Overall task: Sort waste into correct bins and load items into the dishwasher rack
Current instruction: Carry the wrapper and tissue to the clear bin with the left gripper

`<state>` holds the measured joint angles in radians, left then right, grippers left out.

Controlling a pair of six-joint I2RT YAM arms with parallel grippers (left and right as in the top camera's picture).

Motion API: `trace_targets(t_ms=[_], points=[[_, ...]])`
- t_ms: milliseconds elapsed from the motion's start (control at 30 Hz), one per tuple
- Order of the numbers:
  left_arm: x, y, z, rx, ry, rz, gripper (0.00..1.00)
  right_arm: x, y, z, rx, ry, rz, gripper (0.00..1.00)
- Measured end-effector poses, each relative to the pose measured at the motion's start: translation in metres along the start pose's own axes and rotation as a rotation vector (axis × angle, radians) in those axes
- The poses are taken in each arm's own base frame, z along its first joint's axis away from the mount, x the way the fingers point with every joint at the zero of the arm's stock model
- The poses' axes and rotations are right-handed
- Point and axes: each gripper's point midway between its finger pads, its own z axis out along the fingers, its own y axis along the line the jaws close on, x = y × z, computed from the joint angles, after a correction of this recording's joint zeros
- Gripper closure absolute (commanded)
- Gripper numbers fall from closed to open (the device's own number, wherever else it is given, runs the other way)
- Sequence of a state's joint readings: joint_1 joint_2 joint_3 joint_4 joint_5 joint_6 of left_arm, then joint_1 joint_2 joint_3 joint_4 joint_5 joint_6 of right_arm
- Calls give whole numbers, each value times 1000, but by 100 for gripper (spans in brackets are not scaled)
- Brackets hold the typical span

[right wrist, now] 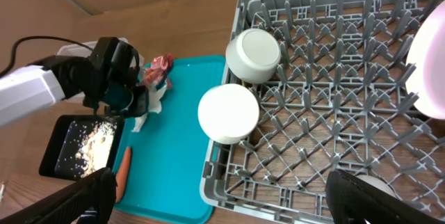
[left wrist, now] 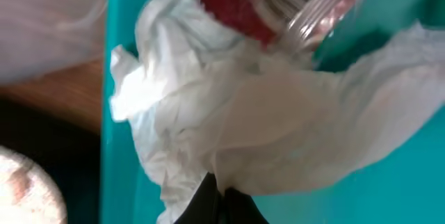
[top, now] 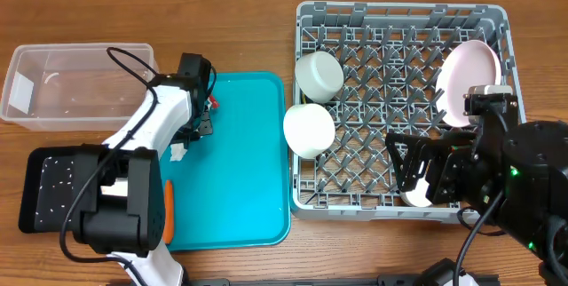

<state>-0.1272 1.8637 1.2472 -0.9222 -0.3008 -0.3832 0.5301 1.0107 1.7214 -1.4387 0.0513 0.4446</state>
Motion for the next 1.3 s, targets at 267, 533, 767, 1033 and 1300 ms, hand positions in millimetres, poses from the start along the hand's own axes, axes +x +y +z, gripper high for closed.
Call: trace_targets(t_ms=[267, 533, 767, 1033, 1300], points=[[-50, 18, -118, 92, -305, -61, 96, -11, 6, 0, -25, -43, 2, 0], [-90, 77, -138, -14, -467, -220, 96, -10, 6, 0, -23, -40, 2, 0], [-108, 112, -87, -61, -397, -322, 1, -8, 5, 0, -19, -34, 1, 0], [-125, 76, -90, 103, -439, -292, 30, -8, 5, 0, -19, -34, 1, 0], [-162, -17, -129, 319, -645, -79, 22, -8, 5, 5, -12, -21, 1, 0]])
